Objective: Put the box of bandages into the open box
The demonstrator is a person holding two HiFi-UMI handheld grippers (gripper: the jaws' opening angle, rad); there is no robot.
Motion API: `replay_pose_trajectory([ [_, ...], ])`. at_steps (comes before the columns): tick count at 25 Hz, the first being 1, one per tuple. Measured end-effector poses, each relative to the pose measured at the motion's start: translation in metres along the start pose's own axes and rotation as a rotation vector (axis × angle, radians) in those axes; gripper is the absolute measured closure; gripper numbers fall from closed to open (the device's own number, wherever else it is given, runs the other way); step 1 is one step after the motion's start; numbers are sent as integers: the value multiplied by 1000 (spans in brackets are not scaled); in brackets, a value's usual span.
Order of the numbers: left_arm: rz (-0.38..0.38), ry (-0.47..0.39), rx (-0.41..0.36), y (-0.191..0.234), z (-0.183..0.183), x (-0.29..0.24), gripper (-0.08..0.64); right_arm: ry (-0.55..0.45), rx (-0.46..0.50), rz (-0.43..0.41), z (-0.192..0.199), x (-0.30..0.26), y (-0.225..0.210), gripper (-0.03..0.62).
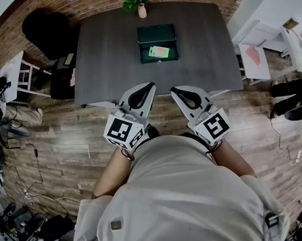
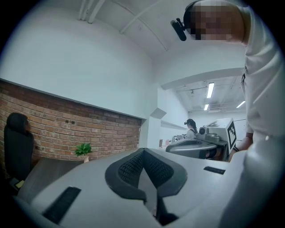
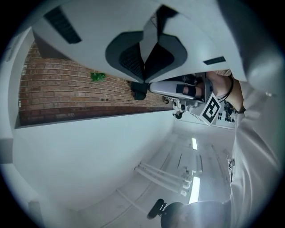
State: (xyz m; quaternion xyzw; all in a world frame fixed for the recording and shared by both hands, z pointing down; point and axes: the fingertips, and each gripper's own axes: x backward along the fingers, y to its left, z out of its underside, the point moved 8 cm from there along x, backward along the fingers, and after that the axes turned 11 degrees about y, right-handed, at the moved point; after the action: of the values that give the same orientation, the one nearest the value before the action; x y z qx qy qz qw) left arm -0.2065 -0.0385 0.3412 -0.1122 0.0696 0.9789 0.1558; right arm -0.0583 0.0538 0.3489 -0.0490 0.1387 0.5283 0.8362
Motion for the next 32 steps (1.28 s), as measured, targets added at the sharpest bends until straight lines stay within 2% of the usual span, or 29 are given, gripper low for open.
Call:
replay_pose_trajectory([
  [2, -15, -7, 0, -15, -2, -2, 545, 10, -17, -14, 2, 13, -3, 571],
  [7, -54, -14, 20, -58, -2, -4, 545, -5, 26, -52, 12, 53, -12, 571],
  [12, -74, -8, 42, -111, 7, -15, 545, 54, -50, -83, 30, 103, -17, 571],
  [17, -102, -3, 49, -155, 20, -22, 545, 69, -41, -108, 54, 145, -24, 571],
  [19, -115, -5, 52, -169, 23, -21, 545, 61, -17, -116, 62, 159, -24, 571],
  [25, -139, -6, 39, -206, 27, -14, 545, 78, -39, -126, 74, 195, -15, 571],
  [32, -155, -23, 33, -227, 29, -6, 545, 69, -21, -134, 77, 212, -8, 571],
])
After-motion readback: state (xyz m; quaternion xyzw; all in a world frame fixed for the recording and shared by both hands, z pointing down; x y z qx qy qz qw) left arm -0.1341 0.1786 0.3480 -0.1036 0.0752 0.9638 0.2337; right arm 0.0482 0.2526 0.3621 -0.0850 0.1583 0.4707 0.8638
